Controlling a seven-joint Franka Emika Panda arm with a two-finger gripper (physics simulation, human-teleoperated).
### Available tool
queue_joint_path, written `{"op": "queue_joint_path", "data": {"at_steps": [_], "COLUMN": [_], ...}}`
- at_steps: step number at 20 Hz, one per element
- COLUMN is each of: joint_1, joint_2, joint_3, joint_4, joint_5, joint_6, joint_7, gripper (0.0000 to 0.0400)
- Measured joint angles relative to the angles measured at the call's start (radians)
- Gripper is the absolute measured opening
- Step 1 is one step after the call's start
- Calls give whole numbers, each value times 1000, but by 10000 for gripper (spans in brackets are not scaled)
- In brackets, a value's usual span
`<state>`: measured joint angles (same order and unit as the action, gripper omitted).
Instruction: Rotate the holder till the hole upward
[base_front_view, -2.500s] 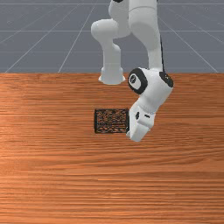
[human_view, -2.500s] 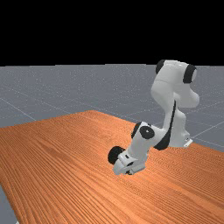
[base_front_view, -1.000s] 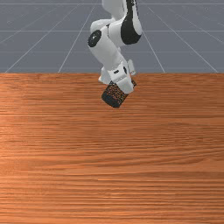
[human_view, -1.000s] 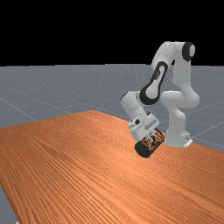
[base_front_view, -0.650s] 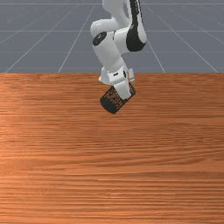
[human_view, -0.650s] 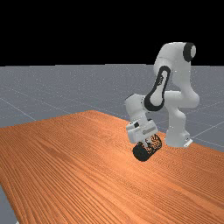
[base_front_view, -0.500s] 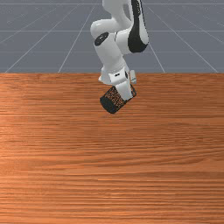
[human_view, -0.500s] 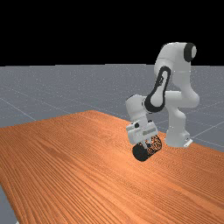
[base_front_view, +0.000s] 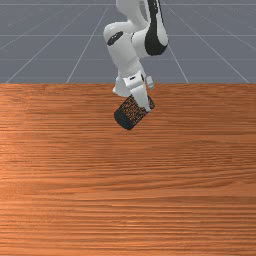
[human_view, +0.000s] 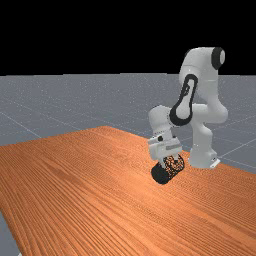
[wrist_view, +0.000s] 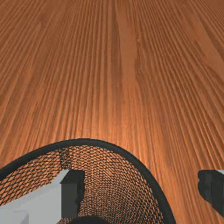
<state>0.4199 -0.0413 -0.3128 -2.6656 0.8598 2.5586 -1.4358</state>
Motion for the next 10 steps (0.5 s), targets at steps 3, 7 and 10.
{"op": "queue_joint_path", "data": {"at_steps": [3,7,10], "joint_1": [22,-65,-90], "joint_2": [-184,-363,-452], "joint_3": [-12,40,63], "joint_4": [-70,-43,-17], "joint_5": [-57,-305,-365], "joint_6": [63,-89,-148], "joint_7": [28,273,338], "gripper": [398,400,400]}}
